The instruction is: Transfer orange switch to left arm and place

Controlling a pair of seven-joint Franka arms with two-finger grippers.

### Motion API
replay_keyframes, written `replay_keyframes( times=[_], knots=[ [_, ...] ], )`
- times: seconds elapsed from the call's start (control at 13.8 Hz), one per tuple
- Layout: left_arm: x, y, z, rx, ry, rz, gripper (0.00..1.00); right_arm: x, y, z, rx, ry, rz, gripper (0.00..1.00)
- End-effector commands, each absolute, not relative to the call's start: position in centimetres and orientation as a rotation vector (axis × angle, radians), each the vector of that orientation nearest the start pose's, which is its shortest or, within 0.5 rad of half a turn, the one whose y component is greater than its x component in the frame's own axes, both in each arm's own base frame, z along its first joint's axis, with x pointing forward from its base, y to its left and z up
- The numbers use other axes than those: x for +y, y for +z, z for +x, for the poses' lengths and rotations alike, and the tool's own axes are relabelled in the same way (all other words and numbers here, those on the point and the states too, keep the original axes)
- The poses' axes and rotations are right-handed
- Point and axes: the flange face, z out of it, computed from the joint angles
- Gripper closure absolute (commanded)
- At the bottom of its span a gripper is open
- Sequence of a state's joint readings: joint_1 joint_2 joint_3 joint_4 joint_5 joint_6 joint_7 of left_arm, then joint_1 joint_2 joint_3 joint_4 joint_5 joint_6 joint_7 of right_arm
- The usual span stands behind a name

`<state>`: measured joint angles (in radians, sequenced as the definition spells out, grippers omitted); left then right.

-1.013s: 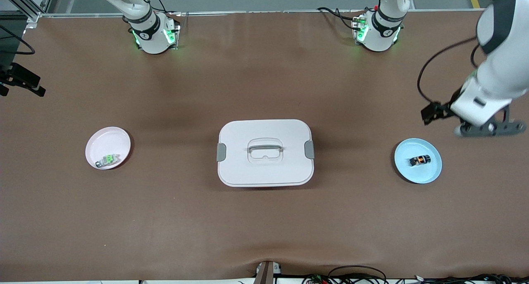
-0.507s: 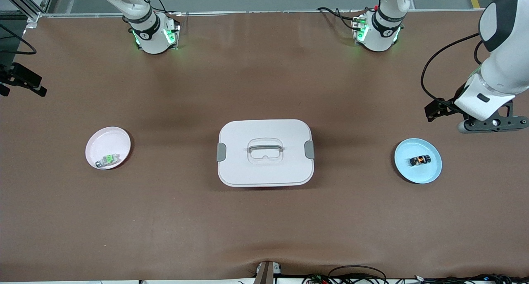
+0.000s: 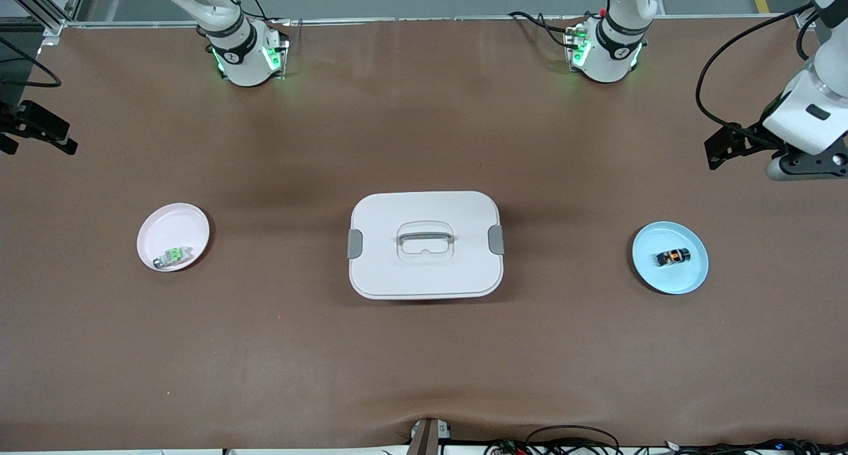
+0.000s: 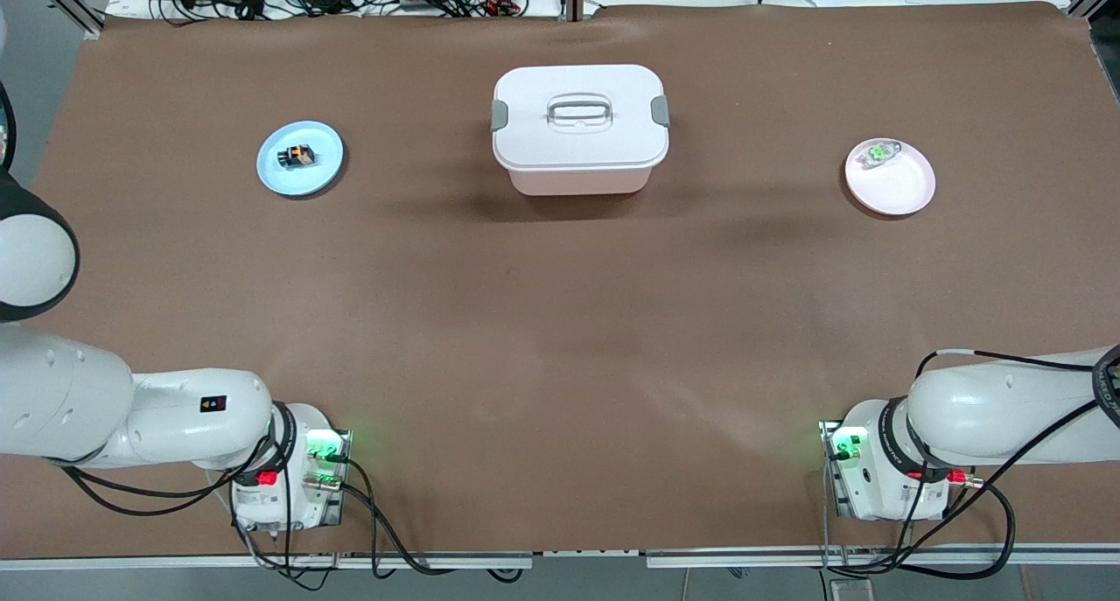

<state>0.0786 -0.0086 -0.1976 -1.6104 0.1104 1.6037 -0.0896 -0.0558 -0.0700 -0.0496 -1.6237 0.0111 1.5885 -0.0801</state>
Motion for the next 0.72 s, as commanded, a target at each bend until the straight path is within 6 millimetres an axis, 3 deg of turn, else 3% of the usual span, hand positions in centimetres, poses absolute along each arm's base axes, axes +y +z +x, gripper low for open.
replay_keyframes(
  times=[0.0, 0.14, 0.36, 0.65],
  knots=[
    [-6.3, 63.2, 54.8, 0.082, -0.02, -3.083, 0.0, -5.6, 64.0, 52.7, 0.024, -0.063, -3.136, 0.0],
    [-6.3, 63.9, 54.5, 0.043, 0.012, -3.17, 0.0, -5.6, 64.1, 52.7, 0.024, -0.065, -3.141, 0.0],
    [-5.1, 64.1, 54.3, 0.004, 0.023, -3.163, 0.0, -5.6, 64.0, 52.7, 0.024, -0.063, -3.141, 0.0],
    [-5.3, 64.2, 54.1, 0.041, 0.019, -3.088, 0.0, -5.6, 64.0, 52.7, 0.024, -0.063, -3.141, 0.0]
  ],
)
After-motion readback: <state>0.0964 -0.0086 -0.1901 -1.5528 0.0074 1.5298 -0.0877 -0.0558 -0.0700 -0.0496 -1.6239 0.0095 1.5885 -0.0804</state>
